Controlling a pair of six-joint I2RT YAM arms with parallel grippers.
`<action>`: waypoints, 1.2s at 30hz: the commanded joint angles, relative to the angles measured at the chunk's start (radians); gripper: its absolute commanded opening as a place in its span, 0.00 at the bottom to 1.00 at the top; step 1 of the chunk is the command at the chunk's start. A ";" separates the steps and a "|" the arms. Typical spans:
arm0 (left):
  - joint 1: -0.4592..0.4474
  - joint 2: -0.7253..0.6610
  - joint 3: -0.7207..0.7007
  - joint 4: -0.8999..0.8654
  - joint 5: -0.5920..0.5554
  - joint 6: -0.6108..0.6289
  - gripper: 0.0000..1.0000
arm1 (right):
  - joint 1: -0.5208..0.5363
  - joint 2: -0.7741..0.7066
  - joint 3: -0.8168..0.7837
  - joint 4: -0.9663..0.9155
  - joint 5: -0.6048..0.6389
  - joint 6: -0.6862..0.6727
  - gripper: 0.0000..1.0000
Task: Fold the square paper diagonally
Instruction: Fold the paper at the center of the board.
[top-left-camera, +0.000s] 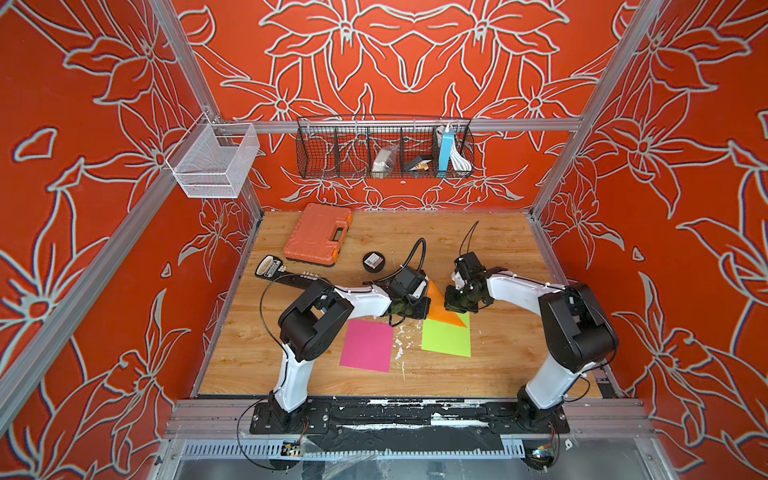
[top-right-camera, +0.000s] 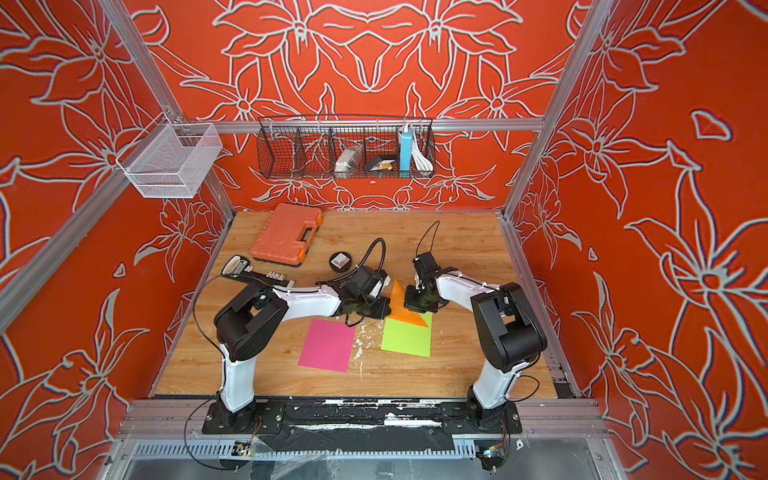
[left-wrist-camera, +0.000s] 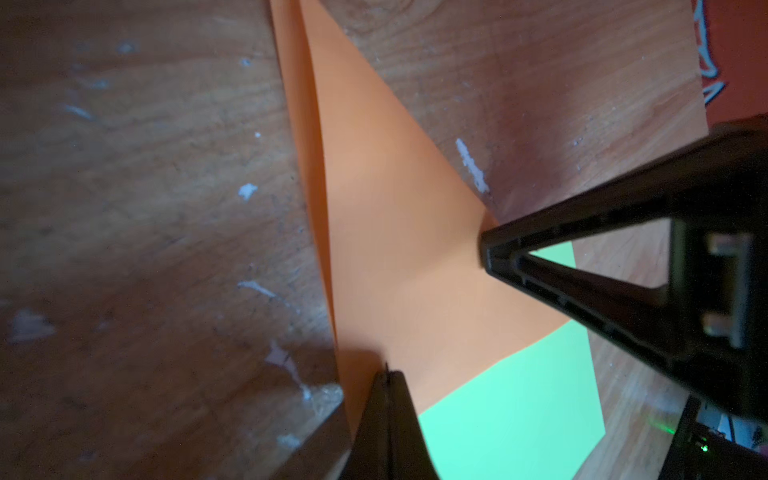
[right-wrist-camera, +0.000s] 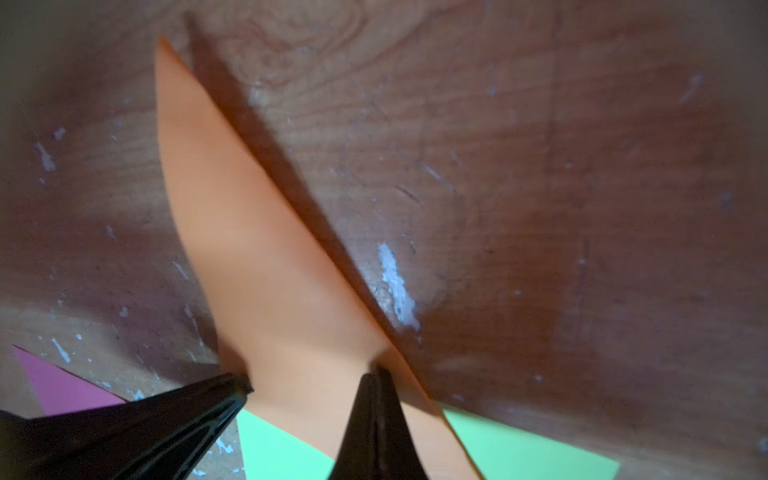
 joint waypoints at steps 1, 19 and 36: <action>-0.024 0.004 -0.025 -0.053 0.022 -0.012 0.00 | 0.005 0.042 0.022 -0.030 0.028 -0.028 0.00; -0.065 -0.077 -0.059 0.016 0.001 -0.021 0.04 | 0.005 0.079 0.084 -0.004 -0.108 -0.153 0.00; 0.071 -0.134 0.080 -0.130 0.064 -0.148 0.00 | 0.005 0.060 0.082 0.006 -0.143 -0.270 0.00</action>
